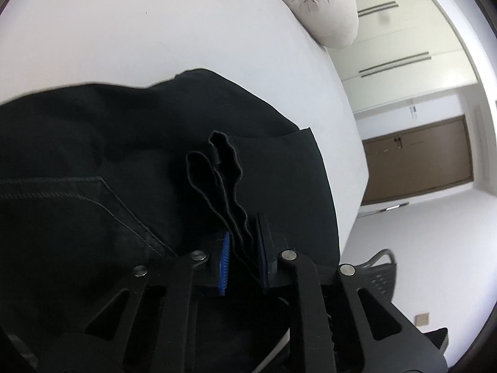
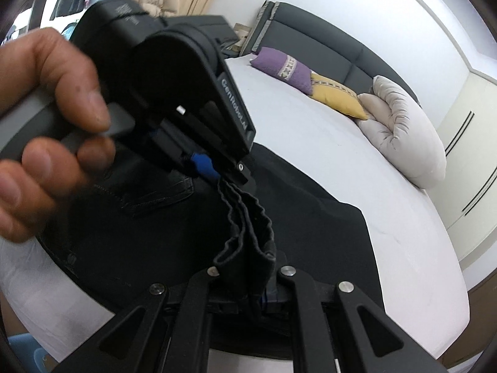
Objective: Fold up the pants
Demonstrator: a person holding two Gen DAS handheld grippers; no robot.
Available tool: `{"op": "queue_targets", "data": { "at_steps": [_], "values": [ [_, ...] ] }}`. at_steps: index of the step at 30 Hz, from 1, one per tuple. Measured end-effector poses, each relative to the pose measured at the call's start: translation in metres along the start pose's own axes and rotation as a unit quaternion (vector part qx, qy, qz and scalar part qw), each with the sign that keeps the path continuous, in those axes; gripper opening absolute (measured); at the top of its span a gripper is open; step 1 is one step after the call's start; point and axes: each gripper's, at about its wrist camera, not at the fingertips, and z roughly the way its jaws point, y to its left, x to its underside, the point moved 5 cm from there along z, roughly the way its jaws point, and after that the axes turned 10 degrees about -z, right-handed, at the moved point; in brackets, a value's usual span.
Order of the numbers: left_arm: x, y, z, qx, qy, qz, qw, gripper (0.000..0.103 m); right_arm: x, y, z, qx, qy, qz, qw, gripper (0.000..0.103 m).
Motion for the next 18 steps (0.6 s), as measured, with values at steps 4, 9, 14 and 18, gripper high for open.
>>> {"op": "queue_targets", "data": {
  "at_steps": [4,9,14,18],
  "values": [
    [-0.004,0.004,-0.001,-0.022,-0.006,0.014,0.9997,0.01,-0.008,0.013,0.006,-0.009,0.003,-0.021,1.0,0.009],
    [-0.002,0.023,0.006,-0.04,-0.008,0.005,0.9992,0.01,-0.008,0.029,0.023,-0.029,0.025,-0.055,0.998,0.01],
    [0.009,0.031,0.001,-0.049,-0.024,0.006,0.9985,0.011,-0.004,0.029,0.029,-0.051,0.034,-0.045,0.997,0.021],
    [0.009,0.027,-0.022,-0.105,-0.08,-0.005,0.9912,0.011,0.003,0.001,0.012,-0.098,0.021,0.001,0.995,0.063]
  ]
}}
